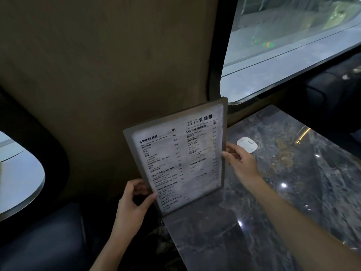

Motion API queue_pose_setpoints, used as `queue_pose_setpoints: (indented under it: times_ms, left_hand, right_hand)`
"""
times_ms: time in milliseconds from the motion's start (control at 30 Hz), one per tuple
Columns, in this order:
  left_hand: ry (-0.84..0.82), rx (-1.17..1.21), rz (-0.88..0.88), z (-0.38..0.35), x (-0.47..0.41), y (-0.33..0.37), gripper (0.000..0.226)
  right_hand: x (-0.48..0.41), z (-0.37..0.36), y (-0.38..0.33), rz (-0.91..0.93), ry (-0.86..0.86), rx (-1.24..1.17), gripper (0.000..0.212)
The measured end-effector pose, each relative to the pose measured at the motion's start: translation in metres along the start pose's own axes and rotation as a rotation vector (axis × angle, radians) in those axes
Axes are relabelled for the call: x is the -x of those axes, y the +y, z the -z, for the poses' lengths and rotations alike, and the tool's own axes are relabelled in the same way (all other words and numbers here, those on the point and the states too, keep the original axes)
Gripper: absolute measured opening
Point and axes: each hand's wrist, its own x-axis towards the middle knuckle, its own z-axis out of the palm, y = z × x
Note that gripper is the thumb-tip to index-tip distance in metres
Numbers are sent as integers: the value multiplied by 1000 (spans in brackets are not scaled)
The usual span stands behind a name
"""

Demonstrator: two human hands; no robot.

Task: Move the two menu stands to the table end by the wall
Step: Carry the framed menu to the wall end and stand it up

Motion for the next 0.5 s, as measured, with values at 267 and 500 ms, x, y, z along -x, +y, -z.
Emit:
queue_pose_setpoints:
  times_ms: [267, 500]
  left_hand:
    - [31, -190, 166, -22, 23, -34, 29]
    - [31, -302, 150, -27, 23, -43, 24]
  right_hand:
    - [30, -15, 47, -198, -46, 62, 29]
    - [36, -20, 61, -93, -42, 326, 21]
